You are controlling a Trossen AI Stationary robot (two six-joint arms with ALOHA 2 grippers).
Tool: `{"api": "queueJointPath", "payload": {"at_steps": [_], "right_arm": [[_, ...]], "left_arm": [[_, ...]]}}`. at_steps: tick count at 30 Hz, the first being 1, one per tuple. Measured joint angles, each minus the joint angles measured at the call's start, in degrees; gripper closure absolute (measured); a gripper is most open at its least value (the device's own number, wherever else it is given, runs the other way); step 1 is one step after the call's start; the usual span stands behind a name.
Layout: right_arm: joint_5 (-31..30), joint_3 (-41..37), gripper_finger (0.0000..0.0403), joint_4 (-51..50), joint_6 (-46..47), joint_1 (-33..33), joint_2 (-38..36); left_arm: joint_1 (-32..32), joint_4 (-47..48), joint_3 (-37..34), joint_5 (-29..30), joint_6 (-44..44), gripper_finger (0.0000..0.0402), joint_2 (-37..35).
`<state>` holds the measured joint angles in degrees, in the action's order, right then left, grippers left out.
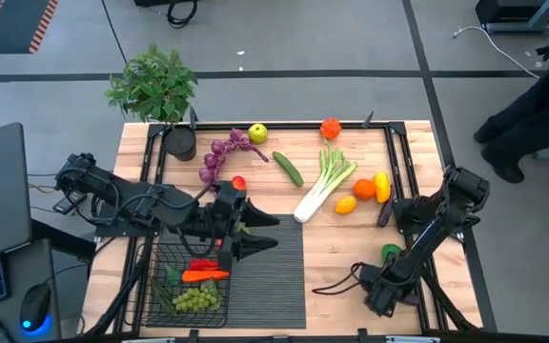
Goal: Build produce basket
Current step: Put the bottom purple eggplant into the wire basket
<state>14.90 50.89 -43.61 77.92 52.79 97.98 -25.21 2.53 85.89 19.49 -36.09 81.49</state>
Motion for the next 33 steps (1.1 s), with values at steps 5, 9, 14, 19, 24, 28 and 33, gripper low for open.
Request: {"api": "queueJointPath", "payload": {"at_steps": [5, 9, 14, 19, 24, 28, 33], "right_arm": [[-2.1, 0.1, 0.0065, 0.1, 0.6, 0.0, 0.3], [-4.5, 0.0, 0.0113, 0.3, 1.0, 0.2, 0.1], [-6.5, 0.0, 0.0203, 0.4, 0.2, 0.5, 0.1], [-6.8, 0.1, 0.0291, 1.1, -1.1, 0.5, 0.1], [-11.0, 2.0, 0.0345, 3.3, -3.3, -0.3, 0.0], [-16.2, 4.9, 0.0345, 2.8, -2.8, -2.4, -1.4], [-27.6, 9.9, 0.0332, 2.7, -1.2, -5.6, -4.7]], "left_arm": [[-0.2, -3.1, 0.0, 0.0, -5.1, 0.0113, 0.0], [-0.2, -3.6, 0.0, 0.1, -6.8, 0.0113, 0.0], [-0.2, -3.0, 0.0, 1.9, -6.8, 0.0113, 0.0], [0.0, -2.7, 0.0, 3.9, -6.8, 0.0113, 0.0], [-0.1, 1.6, 0.0, 4.7, -8.5, 0.0113, 0.0], [-0.2, 9.2, 0.0, 4.7, -13.8, 0.0113, 0.0], [0.0, 8.8, 0.0, 4.8, -12.2, 0.0113, 0.0]]}}
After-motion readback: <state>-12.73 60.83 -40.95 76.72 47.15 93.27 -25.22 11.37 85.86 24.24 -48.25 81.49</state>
